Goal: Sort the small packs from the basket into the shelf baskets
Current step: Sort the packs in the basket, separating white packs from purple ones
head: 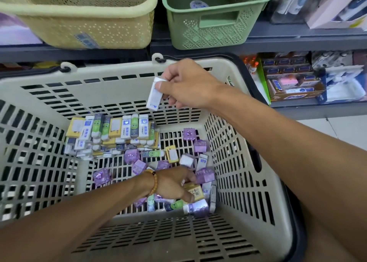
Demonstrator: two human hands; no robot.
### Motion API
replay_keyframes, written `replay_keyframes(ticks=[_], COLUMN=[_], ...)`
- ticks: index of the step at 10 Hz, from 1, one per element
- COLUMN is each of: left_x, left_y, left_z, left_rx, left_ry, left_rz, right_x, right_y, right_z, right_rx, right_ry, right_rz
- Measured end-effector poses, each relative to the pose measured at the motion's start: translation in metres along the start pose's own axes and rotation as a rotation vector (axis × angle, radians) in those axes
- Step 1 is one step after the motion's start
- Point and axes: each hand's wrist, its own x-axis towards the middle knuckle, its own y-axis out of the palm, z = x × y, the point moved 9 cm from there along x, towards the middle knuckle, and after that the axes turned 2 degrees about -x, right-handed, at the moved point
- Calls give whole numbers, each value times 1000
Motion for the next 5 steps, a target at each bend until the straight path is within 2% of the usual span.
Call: replay_keyframes(ticks=[1, 3, 5], left_x=[-4, -9, -1], left_y=[-2, 1, -9], left_z=[-3, -15, -28], left_rx=[78, 36, 51], left_ry=[25, -8, 44], left_rz=[16, 15, -99], right_x=[2, 12, 24], right_y=[-2, -5, -12], right_z=[3, 6, 4], right_rx=[-61, -123, -93], right_ry=[-20, -59, -67], right_rz=[-23, -10, 20])
